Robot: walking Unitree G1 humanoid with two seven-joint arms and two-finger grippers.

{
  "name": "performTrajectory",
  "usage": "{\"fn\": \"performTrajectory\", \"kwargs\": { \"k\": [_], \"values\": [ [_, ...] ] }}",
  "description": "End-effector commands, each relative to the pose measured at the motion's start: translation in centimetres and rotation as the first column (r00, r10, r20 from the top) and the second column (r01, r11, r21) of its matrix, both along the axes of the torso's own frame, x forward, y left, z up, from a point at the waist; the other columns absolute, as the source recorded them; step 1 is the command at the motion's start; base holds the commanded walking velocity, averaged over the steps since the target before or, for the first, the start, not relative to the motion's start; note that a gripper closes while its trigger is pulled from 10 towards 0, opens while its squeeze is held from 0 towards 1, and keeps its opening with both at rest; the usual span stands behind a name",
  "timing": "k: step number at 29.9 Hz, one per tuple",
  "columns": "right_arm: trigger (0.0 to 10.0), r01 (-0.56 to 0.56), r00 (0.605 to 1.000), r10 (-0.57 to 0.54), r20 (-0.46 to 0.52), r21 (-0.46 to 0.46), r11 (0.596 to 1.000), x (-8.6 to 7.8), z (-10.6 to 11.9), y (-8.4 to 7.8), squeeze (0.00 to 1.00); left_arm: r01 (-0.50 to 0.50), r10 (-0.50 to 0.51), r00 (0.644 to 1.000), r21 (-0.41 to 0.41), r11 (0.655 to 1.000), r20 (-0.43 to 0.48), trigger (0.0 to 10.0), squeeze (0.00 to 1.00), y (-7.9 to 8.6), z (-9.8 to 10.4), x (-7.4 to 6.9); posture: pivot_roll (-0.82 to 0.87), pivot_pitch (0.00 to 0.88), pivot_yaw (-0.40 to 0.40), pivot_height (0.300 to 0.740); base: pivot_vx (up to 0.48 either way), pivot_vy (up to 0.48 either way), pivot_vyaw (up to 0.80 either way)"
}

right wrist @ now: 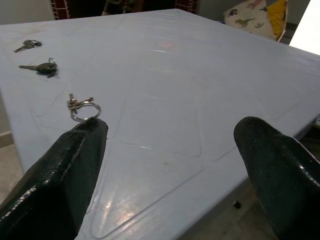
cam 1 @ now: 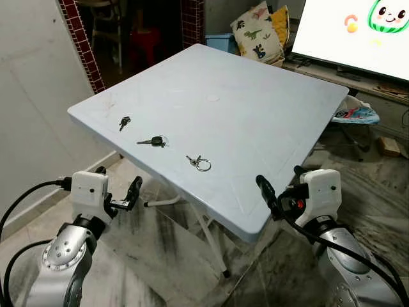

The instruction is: Hang keys on a hook

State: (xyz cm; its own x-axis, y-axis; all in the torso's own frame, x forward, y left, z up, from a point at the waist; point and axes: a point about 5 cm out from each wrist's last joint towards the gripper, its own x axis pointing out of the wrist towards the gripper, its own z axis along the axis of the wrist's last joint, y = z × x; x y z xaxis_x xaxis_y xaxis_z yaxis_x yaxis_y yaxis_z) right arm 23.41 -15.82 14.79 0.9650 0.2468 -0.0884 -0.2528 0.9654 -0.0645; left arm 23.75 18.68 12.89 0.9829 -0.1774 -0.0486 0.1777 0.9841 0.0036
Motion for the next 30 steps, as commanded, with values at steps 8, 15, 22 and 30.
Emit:
{"fn": "performTrajectory", "kwargs": {
  "k": [8,15,22,30],
  "values": [
    [10.0,-0.032,0.999,0.031,0.012,0.003,0.999,0.24,0.52,0.56,0.00,-0.001,0.001,1.000,0.000,1.000,0.014,10.0,0.00,-0.09,0.46,-0.11,0.03,0.011,0.002,0.740,0.240,0.000,0.00],
    [10.0,-0.051,0.999,0.051,0.003,-0.002,0.999,0.05,0.44,0.81,0.00,0.002,-0.002,1.000,-0.001,1.000,0.006,10.0,0.00,-0.30,0.38,-0.22,0.03,0.011,0.002,0.740,0.287,0.146,0.00],
    [10.0,-0.059,0.998,0.059,0.000,-0.008,0.998,0.17,0.34,0.87,0.00,0.018,-0.018,1.000,-0.005,1.000,0.001,10.0,0.00,-0.60,0.23,-0.31,0.03,0.007,0.000,0.740,0.298,0.267,0.00],
    [10.0,-0.069,0.998,0.069,0.001,-0.011,0.998,0.40,0.32,1.05,0.00,0.010,-0.010,1.000,0.004,1.000,-0.014,10.0,0.00,-0.59,0.00,-0.33,0.04,0.006,-0.001,0.740,0.186,0.198,0.00]
  ]
}}
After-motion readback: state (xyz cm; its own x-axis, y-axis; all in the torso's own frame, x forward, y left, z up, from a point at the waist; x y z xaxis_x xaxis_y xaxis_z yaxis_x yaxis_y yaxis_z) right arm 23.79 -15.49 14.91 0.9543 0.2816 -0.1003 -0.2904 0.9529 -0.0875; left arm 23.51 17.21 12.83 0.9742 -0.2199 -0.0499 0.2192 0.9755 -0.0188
